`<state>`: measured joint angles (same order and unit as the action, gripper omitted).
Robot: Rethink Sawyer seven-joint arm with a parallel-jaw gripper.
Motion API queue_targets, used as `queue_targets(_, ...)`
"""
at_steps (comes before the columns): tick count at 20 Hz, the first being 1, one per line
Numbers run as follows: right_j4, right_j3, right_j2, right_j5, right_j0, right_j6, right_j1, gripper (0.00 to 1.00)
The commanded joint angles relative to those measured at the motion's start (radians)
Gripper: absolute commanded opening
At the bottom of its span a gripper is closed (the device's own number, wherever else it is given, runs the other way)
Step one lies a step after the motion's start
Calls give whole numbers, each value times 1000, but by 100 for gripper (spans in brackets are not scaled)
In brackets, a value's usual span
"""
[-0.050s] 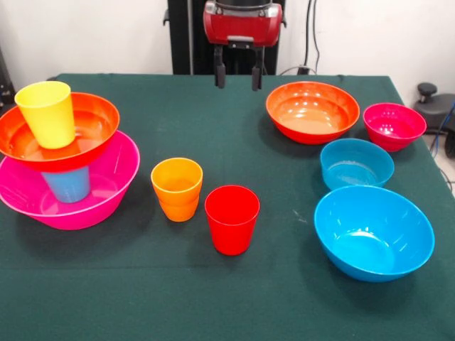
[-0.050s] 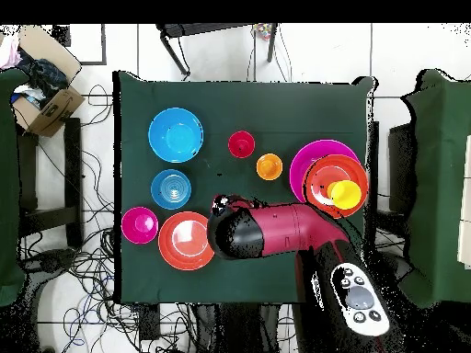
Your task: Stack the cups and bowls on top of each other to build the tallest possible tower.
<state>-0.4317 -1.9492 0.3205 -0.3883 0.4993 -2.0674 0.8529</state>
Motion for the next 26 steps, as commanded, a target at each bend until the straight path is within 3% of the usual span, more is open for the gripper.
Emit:
queue_targets(1,-21,1,-45,88,-38,-115,-98,100)
queue_targets(12,-7,-63,-16,164,-11,-88,-134,100)
queue_targets(26,63,-130,54,115,19,-75,-73,100)
